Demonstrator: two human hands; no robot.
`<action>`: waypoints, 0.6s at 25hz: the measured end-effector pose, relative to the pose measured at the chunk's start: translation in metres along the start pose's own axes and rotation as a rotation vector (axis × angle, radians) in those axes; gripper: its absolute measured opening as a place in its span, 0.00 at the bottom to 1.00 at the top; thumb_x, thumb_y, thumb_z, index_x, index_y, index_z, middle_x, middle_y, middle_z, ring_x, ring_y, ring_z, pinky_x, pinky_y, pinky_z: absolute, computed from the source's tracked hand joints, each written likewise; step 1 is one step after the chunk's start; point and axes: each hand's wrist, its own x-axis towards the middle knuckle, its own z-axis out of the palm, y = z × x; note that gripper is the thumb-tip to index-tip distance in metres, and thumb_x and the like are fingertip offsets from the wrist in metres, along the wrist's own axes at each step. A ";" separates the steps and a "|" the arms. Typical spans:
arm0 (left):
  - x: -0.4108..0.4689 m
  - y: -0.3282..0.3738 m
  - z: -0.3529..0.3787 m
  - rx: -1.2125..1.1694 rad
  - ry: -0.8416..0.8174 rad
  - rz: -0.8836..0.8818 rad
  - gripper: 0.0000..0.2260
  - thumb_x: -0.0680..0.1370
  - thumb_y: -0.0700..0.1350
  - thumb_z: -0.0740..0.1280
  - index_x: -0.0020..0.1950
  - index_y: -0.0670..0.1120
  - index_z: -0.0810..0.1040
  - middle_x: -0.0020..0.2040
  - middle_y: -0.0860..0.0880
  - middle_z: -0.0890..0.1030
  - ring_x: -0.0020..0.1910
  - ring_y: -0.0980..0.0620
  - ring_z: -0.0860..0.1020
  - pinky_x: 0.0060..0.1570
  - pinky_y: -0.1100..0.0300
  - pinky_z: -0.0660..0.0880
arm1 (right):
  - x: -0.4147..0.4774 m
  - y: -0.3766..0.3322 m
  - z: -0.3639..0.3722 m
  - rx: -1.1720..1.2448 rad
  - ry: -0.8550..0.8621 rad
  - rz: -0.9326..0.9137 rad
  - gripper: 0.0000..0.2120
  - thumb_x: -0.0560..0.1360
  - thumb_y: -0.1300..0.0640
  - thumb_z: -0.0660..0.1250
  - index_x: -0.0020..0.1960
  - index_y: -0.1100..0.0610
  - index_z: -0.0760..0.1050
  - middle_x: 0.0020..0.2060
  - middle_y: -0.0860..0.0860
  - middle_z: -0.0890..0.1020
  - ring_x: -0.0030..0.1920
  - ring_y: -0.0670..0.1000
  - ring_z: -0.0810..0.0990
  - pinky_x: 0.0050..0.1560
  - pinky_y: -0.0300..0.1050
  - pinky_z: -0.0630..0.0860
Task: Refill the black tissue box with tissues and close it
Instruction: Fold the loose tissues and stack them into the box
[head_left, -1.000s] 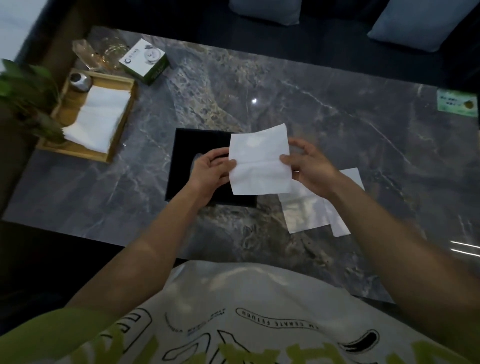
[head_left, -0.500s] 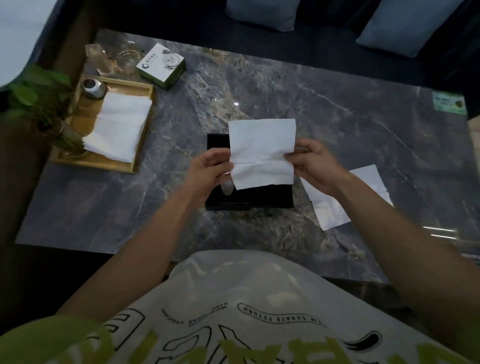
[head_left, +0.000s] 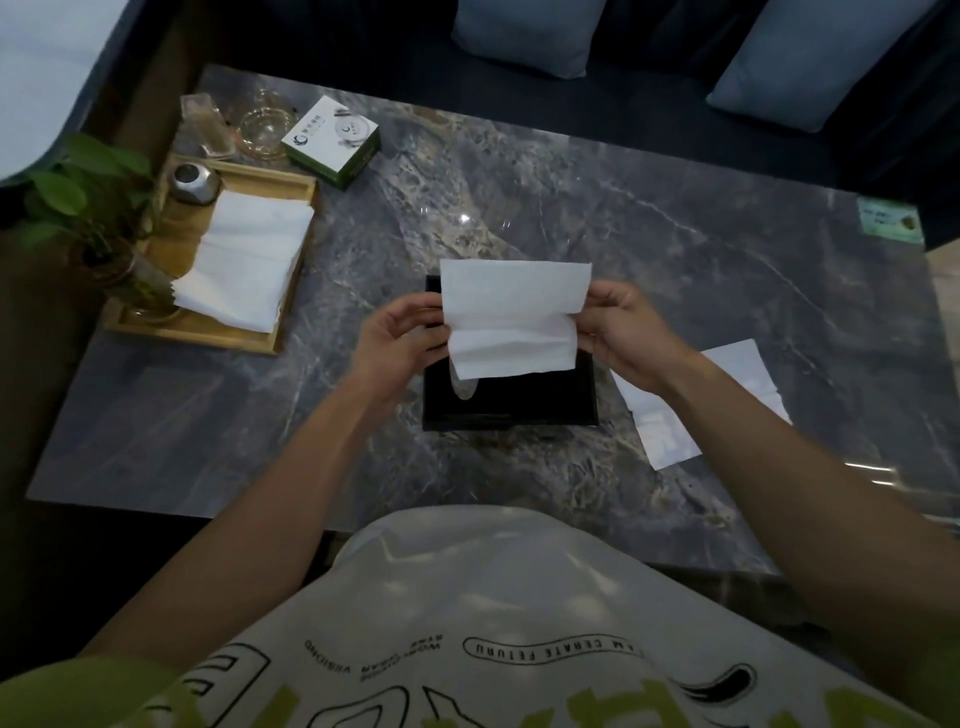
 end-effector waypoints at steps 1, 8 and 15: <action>0.001 0.001 -0.001 -0.003 0.005 0.012 0.14 0.74 0.27 0.65 0.49 0.45 0.79 0.44 0.47 0.83 0.41 0.55 0.83 0.40 0.63 0.80 | 0.001 0.000 0.001 0.002 -0.008 0.000 0.17 0.77 0.74 0.59 0.52 0.57 0.81 0.45 0.49 0.87 0.50 0.50 0.85 0.47 0.42 0.81; 0.002 0.007 -0.001 0.058 0.022 0.083 0.12 0.73 0.29 0.68 0.48 0.45 0.81 0.41 0.50 0.85 0.42 0.54 0.84 0.40 0.62 0.80 | 0.003 -0.005 0.005 -0.091 -0.002 -0.043 0.15 0.77 0.72 0.61 0.53 0.57 0.81 0.43 0.47 0.87 0.47 0.47 0.86 0.44 0.40 0.81; 0.004 0.017 0.002 0.112 0.023 0.184 0.13 0.72 0.29 0.68 0.43 0.48 0.83 0.37 0.53 0.85 0.39 0.57 0.83 0.38 0.64 0.79 | 0.004 -0.015 0.006 -0.283 0.030 -0.202 0.15 0.77 0.71 0.64 0.63 0.62 0.76 0.50 0.53 0.85 0.47 0.42 0.85 0.44 0.36 0.80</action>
